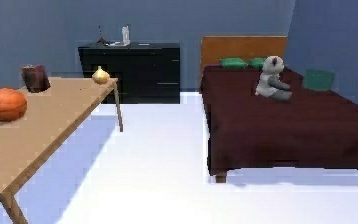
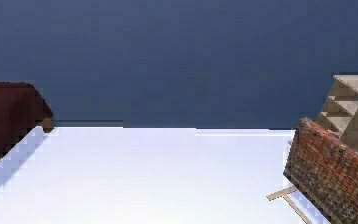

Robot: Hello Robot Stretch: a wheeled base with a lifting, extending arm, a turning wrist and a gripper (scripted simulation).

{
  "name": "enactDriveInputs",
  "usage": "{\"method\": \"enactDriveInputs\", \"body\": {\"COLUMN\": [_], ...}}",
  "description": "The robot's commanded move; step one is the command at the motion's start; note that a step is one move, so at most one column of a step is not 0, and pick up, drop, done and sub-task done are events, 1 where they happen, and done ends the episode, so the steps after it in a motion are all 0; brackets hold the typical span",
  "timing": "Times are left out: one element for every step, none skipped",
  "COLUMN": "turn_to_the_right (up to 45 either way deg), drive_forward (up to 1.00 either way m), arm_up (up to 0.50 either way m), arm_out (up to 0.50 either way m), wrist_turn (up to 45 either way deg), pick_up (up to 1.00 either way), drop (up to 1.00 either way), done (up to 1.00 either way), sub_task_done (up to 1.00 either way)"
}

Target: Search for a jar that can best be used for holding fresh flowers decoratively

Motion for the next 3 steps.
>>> {"method": "enactDriveInputs", "body": {"turn_to_the_right": [-9.0,0.0,-9.0], "drive_forward": [0.0,1.0,0.0], "arm_up": [0.0,0.0,0.0], "arm_out": [0.0,0.0,0.0], "wrist_turn": [0.0,0.0,0.0], "pick_up": [0.0,0.0,0.0], "drop": [0.0,0.0,0.0], "done": [0.0,0.0,0.0], "sub_task_done": [0.0,0.0,0.0]}}
